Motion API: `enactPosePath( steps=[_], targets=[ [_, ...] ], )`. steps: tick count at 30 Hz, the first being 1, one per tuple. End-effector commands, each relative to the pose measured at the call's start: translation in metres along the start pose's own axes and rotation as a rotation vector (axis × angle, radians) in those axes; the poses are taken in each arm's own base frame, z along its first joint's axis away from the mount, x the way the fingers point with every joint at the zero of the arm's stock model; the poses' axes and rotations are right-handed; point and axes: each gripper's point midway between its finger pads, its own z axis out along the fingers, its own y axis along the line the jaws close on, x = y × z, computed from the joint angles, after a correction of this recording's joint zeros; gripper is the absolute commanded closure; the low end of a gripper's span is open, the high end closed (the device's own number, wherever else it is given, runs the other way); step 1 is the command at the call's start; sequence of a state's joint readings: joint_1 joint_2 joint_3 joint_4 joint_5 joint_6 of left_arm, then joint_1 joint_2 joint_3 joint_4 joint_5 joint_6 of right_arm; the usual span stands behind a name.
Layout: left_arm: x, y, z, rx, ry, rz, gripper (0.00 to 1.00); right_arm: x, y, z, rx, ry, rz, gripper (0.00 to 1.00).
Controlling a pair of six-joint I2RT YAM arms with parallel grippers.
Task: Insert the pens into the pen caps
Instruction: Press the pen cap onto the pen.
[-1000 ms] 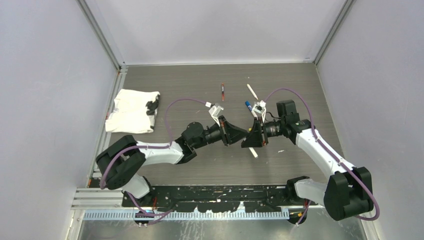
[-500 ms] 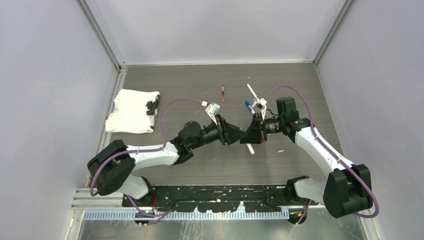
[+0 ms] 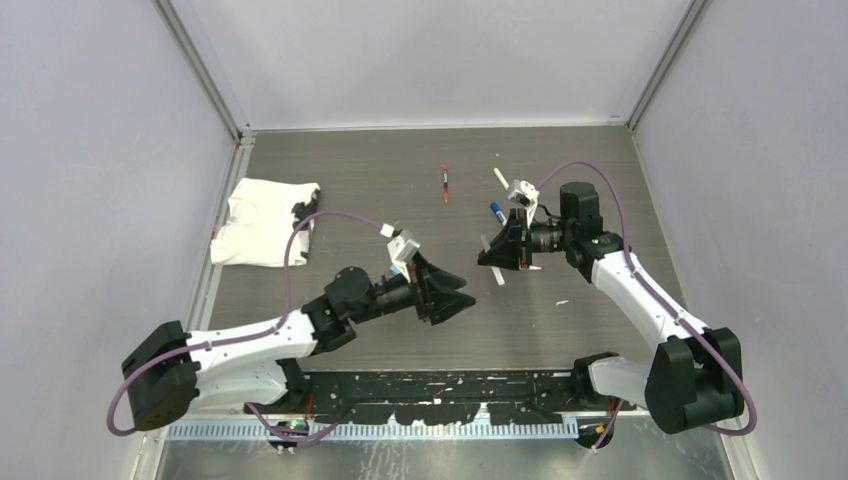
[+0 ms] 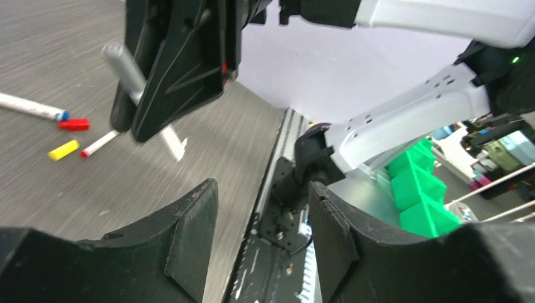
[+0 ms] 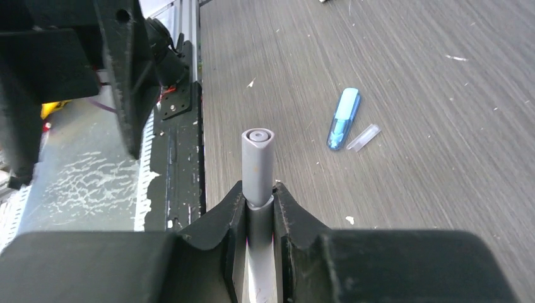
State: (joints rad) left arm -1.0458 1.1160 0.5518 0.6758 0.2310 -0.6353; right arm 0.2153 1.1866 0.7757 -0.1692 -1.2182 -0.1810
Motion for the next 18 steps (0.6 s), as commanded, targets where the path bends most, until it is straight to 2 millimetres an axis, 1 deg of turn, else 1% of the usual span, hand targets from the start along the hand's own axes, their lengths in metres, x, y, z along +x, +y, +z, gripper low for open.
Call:
enactPosePath(
  steps=[1,2,3,4,5,7,8,9,11,14,18],
  targets=[
    [0.01,0.021,-0.026,-0.052,-0.049,0.157,0.44,-0.02,-0.001,0.0,0.002,-0.051,-0.094,0.99],
    [0.009,0.021,-0.029,-0.044,-0.075,0.18,0.44,-0.021,0.0,0.0,-0.001,-0.056,-0.093,0.99],
    [0.015,0.025,-0.033,-0.043,-0.079,0.195,0.44,-0.024,0.001,0.001,-0.006,-0.064,-0.098,0.99],
    [0.02,0.027,-0.033,-0.039,-0.079,0.206,0.43,-0.027,0.002,0.002,-0.011,-0.076,-0.099,0.99],
    [0.019,0.026,-0.032,-0.026,-0.092,0.218,0.44,-0.03,0.003,0.002,-0.014,-0.09,-0.095,0.99],
    [0.026,0.031,-0.022,-0.026,-0.081,0.234,0.43,-0.039,0.005,0.004,-0.018,-0.13,-0.061,0.99],
    [0.026,0.031,-0.016,-0.022,-0.088,0.25,0.42,-0.049,0.006,0.005,-0.016,-0.171,-0.087,0.99],
    [0.027,0.033,-0.009,-0.024,-0.095,0.258,0.41,-0.054,0.008,0.005,-0.02,-0.198,-0.08,0.99],
    [0.022,0.038,0.004,-0.037,-0.136,0.258,0.38,-0.062,0.011,0.006,-0.02,-0.237,-0.058,0.99],
    [0.015,0.045,0.023,-0.046,-0.203,0.25,0.37,-0.068,0.014,0.006,-0.02,-0.258,-0.034,0.99],
    [0.008,0.055,0.045,-0.058,-0.277,0.226,0.37,-0.068,0.015,0.006,-0.018,-0.262,-0.033,0.99]
  ],
)
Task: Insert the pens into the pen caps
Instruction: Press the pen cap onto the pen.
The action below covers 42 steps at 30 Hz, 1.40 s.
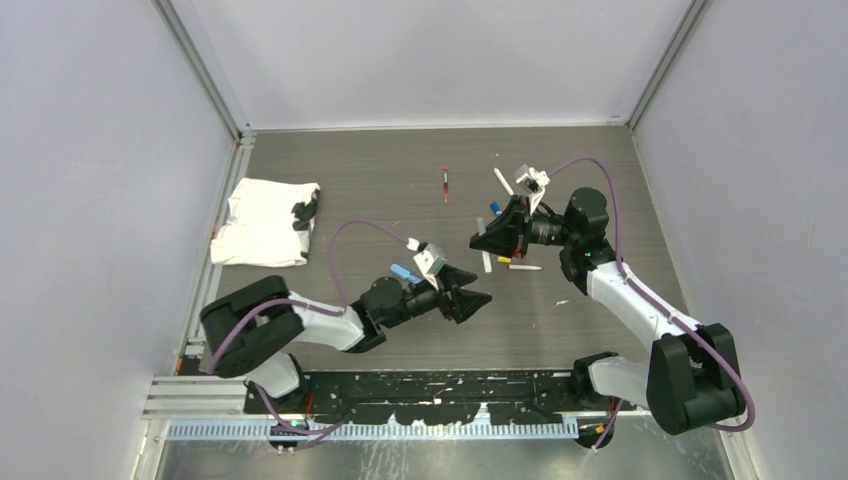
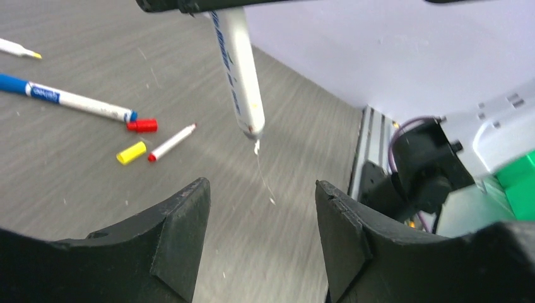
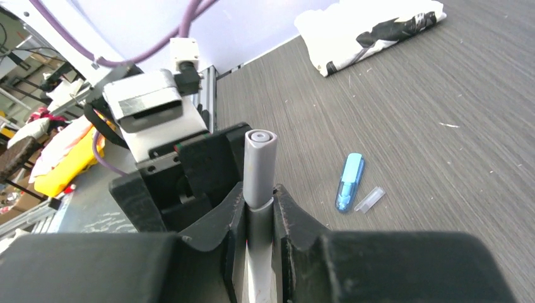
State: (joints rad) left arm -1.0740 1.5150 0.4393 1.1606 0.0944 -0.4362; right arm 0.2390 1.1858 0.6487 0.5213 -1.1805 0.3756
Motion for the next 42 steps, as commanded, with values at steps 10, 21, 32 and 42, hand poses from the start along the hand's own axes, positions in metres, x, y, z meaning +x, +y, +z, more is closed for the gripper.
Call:
enactPosePath(
  steps=[10,21,32,42],
  targets=[
    [-0.066,-0.004,0.039,0.018,-0.277,-0.016,0.48,-0.018,0.016,0.0,-0.038,-0.053,-0.108,0.99],
    [-0.067,0.0,0.047,0.019,-0.261,-0.049,0.67,-0.008,0.018,-0.001,-0.065,-0.033,-0.149,0.99],
    [-0.064,-0.003,0.055,0.059,-0.253,-0.02,0.97,-0.008,0.019,-0.001,-0.069,-0.032,-0.151,0.99],
    [-0.052,0.012,0.035,0.019,-0.205,0.164,0.99,0.018,0.015,-0.008,-0.073,0.12,-0.172,0.56]
  ],
)
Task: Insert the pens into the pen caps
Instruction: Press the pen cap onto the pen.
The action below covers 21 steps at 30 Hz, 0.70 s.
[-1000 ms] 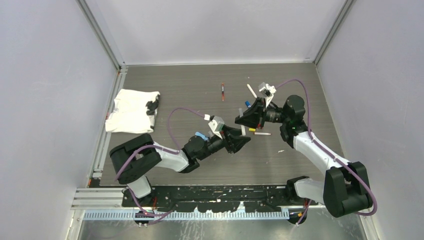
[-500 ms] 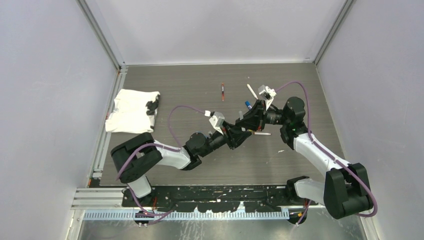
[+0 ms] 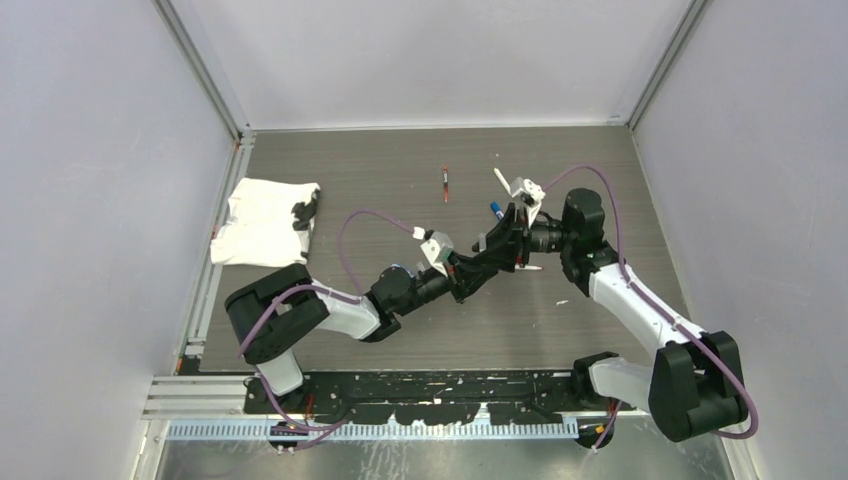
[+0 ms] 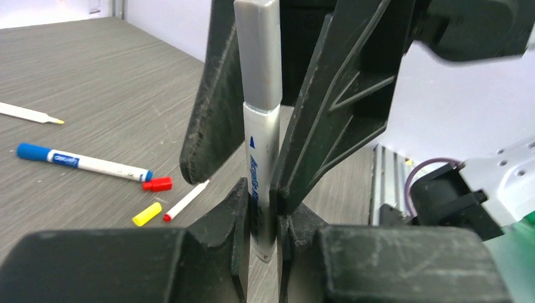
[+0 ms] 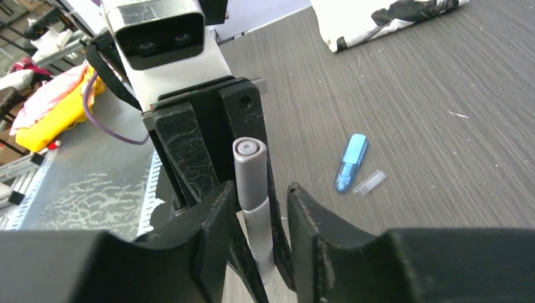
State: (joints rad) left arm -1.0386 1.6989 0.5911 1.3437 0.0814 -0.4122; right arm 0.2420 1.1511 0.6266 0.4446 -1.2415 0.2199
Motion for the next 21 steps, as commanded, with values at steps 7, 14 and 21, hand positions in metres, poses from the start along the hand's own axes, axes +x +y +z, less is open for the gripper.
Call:
enactPosePath(
  steps=[7,14,21],
  targets=[
    [-0.02,0.008,-0.019,0.022,-0.031,0.161,1.0,0.025,0.02,-0.022,-0.04,0.265,-0.152,0.31],
    [0.002,0.013,-0.038,0.06,0.071,0.273,1.0,0.038,0.021,-0.033,-0.017,0.359,-0.186,0.21],
    [0.039,0.021,-0.06,0.094,0.16,0.375,1.0,0.047,0.013,-0.036,0.001,0.421,-0.183,0.19]
  ],
)
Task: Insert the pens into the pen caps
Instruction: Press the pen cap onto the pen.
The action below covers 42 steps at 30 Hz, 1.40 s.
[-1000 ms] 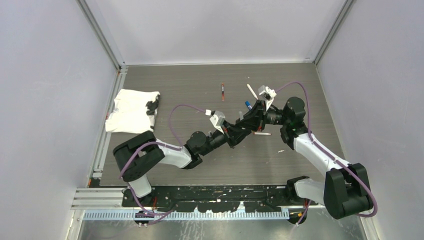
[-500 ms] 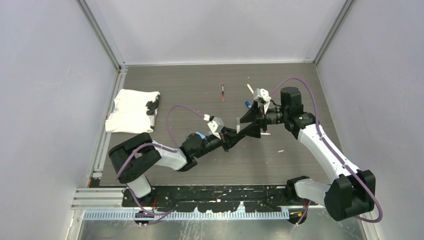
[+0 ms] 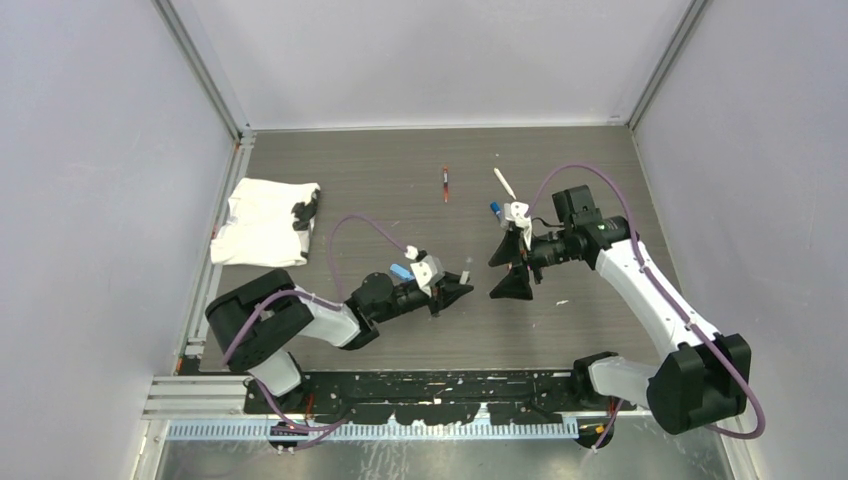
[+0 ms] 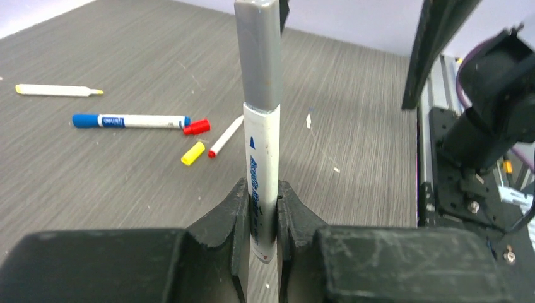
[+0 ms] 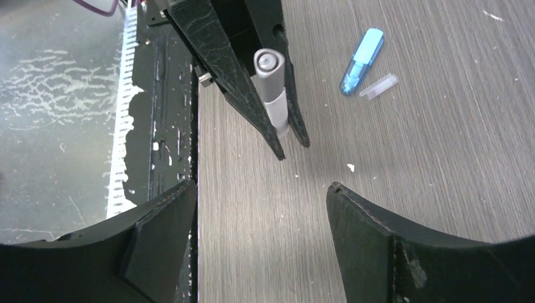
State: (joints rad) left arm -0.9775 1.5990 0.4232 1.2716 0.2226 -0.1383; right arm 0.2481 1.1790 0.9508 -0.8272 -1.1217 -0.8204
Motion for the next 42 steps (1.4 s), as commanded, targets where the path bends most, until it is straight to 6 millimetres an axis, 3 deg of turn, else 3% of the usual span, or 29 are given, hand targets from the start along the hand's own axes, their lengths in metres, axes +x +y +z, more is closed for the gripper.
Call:
enactPosePath(
  steps=[1,7,13,19,26,40,42],
  targets=[
    [0.014,-0.002,-0.009,0.04,0.001,0.123,1.0,-0.001,-0.003,-0.004,0.009,0.055,-0.057,0.19],
    [0.041,-0.002,-0.006,0.054,0.042,0.114,1.0,0.007,0.0,0.008,-0.032,0.06,-0.058,0.19],
    [0.046,-0.002,-0.002,0.062,0.051,0.121,1.0,0.024,-0.007,0.03,-0.045,0.114,-0.051,0.21],
    [0.054,-0.005,-0.001,0.082,0.068,0.115,1.0,0.023,-0.015,0.045,-0.037,0.118,-0.029,0.25],
    [0.056,-0.007,0.002,0.091,0.07,0.11,0.99,0.015,-0.017,0.05,-0.022,0.077,0.01,0.34],
    [0.053,-0.005,0.004,0.083,0.064,0.106,0.99,0.032,-0.018,0.059,-0.034,0.18,0.013,0.5],
    [0.054,-0.005,0.004,0.083,0.064,0.105,0.99,0.031,-0.017,0.06,-0.038,0.179,0.014,0.57]
  ],
)
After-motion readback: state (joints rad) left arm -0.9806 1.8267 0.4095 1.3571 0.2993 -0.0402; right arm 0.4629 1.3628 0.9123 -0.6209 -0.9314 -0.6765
